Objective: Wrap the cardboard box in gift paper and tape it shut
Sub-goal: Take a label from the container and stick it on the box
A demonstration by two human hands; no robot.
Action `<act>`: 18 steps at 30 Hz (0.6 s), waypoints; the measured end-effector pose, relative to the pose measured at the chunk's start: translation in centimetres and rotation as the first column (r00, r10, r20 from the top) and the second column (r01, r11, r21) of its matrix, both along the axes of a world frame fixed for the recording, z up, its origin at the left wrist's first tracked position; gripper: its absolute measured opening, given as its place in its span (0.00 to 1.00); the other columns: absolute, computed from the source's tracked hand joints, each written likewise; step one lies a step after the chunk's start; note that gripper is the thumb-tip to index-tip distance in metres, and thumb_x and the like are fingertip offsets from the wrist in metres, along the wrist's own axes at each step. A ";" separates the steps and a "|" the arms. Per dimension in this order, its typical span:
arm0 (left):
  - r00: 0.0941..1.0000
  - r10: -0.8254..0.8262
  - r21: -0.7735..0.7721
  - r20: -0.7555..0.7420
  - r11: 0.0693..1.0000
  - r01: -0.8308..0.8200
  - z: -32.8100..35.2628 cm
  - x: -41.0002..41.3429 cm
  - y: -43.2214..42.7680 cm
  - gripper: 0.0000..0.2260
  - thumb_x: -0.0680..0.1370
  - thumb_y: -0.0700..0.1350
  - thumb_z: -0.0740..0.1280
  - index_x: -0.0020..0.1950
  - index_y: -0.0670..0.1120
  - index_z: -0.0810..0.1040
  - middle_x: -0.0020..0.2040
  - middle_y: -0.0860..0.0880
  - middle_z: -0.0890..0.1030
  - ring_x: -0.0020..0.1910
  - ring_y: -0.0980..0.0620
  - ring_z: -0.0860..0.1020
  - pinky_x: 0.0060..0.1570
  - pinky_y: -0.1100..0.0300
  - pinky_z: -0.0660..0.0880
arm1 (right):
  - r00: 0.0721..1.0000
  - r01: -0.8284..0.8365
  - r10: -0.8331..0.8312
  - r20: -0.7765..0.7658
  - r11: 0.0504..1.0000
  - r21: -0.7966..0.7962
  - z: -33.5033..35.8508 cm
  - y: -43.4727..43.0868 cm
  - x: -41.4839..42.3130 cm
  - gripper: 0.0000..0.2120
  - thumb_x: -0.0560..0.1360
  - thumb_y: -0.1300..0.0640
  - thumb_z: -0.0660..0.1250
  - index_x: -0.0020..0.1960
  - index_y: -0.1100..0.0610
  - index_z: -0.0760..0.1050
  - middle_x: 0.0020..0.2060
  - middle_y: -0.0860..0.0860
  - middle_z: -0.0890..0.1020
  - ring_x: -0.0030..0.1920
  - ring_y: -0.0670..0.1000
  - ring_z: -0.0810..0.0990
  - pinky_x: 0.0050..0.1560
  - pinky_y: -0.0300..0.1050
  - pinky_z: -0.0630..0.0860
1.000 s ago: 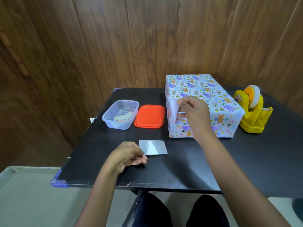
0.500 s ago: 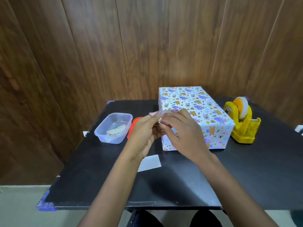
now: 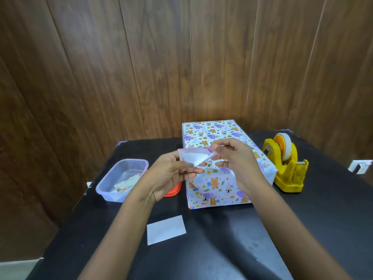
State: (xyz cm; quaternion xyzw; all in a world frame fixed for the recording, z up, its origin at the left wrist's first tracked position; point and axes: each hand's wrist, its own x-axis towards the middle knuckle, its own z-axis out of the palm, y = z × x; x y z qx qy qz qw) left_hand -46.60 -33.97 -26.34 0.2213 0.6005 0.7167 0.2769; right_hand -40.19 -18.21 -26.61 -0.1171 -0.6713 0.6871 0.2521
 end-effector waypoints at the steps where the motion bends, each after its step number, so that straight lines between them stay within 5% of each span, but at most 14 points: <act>1: 1.000 -0.009 0.000 0.013 1.000 0.009 0.1 -0.3 0.2 0.12 0.76 0.27 0.59 0.53 0.39 0.77 0.41 0.43 0.84 0.37 0.51 0.83 0.34 0.66 0.78 | 1.000 -0.001 0.001 0.007 1.000 -0.030 0.2 0.3 -0.2 0.01 0.75 0.62 0.68 0.45 0.58 0.78 0.36 0.50 0.80 0.33 0.45 0.78 0.34 0.37 0.76; 7: 1.000 0.005 0.044 -0.023 0.999 -0.004 0.2 -0.8 2.2 0.17 0.71 0.22 0.60 0.51 0.40 0.77 0.36 0.45 0.84 0.34 0.53 0.82 0.34 0.66 0.78 | 0.992 -0.084 0.090 0.083 0.993 -0.083 0.8 2.2 -1.4 0.07 0.72 0.67 0.69 0.49 0.61 0.75 0.35 0.52 0.76 0.34 0.48 0.78 0.32 0.37 0.76; 11: 0.999 0.049 0.058 0.020 0.997 -0.050 -0.7 -0.5 3.2 0.13 0.75 0.31 0.65 0.56 0.43 0.76 0.48 0.41 0.84 0.44 0.47 0.83 0.35 0.64 0.78 | 0.995 -0.062 0.069 0.078 0.994 -0.088 1.0 2.7 -2.1 0.11 0.71 0.72 0.67 0.48 0.60 0.73 0.34 0.54 0.74 0.35 0.52 0.78 0.37 0.41 0.76; 14: 0.970 0.182 -0.147 -0.164 0.967 -0.206 -0.7 -0.4 3.9 0.17 0.75 0.44 0.69 0.63 0.45 0.73 0.59 0.42 0.79 0.50 0.50 0.80 0.41 0.61 0.77 | 0.992 0.122 -0.130 0.005 0.946 0.299 1.8 3.5 -2.8 0.10 0.72 0.70 0.65 0.47 0.57 0.73 0.33 0.55 0.76 0.37 0.54 0.75 0.40 0.45 0.72; 16: 0.803 0.362 -0.180 -0.474 0.852 -0.491 -0.1 -0.4 4.5 0.27 0.73 0.49 0.71 0.69 0.47 0.66 0.63 0.48 0.73 0.57 0.50 0.75 0.52 0.57 0.75 | 0.972 0.229 -0.212 -0.099 0.777 0.586 2.8 3.8 -2.9 0.10 0.74 0.67 0.64 0.54 0.57 0.73 0.38 0.56 0.79 0.40 0.53 0.75 0.38 0.38 0.69; 18: 0.521 0.345 -0.069 -0.781 0.781 -0.621 1.1 -0.2 5.3 0.32 0.73 0.52 0.71 0.73 0.48 0.62 0.66 0.51 0.68 0.64 0.51 0.66 0.61 0.55 0.68 | 0.986 0.166 -0.127 -0.109 0.653 0.739 4.0 3.8 -2.5 0.15 0.76 0.65 0.63 0.62 0.57 0.70 0.40 0.52 0.78 0.41 0.51 0.75 0.37 0.35 0.67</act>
